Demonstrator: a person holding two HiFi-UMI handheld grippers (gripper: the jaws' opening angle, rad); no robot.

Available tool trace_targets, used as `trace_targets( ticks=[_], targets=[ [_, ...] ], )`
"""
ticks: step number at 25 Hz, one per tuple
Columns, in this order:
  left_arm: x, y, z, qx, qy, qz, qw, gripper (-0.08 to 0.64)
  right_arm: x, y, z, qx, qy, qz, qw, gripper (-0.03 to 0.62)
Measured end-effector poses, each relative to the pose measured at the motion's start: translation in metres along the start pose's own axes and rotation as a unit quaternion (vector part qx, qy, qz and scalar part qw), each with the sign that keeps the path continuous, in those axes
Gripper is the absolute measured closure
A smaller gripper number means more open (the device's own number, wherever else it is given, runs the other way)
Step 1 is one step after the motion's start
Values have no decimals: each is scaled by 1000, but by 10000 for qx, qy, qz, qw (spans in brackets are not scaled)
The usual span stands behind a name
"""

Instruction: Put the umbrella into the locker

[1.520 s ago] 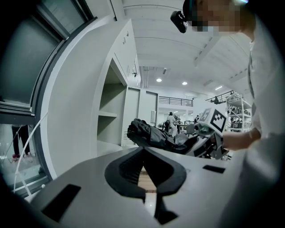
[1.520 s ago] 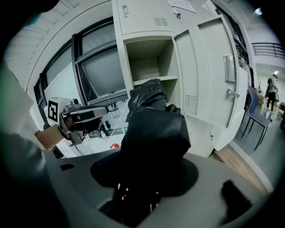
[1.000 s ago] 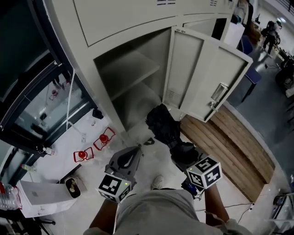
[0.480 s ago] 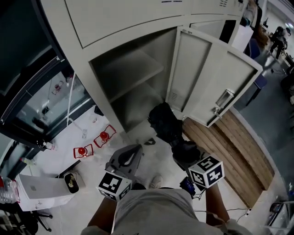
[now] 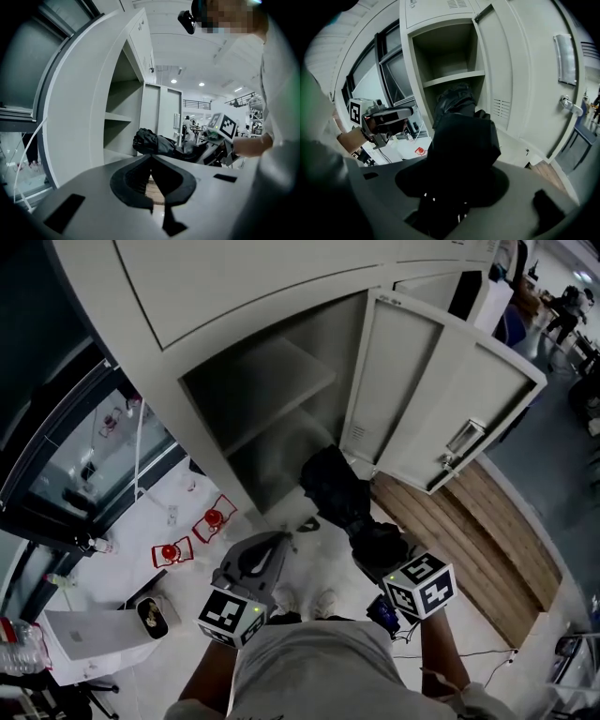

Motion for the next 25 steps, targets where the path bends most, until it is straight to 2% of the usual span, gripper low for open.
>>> trace_targets(
  ticks=[9, 25],
  targets=[
    [-20, 3, -6, 144, 17, 67, 9999, 545, 6, 15, -19, -48, -67, 37, 10000, 380],
    [-35, 1, -6, 131, -34, 88, 9999, 545, 28, 51, -62, -40, -109, 245, 9996, 379]
  ],
)
Point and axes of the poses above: the fingertips, and each gripper's own axes: z backward along the fingers, x to its right, y out of its top, the point moved 4 cm from there along z, backward along the fingers, and after that the axes turned 12 degrees about x, right-handed, at the moved point
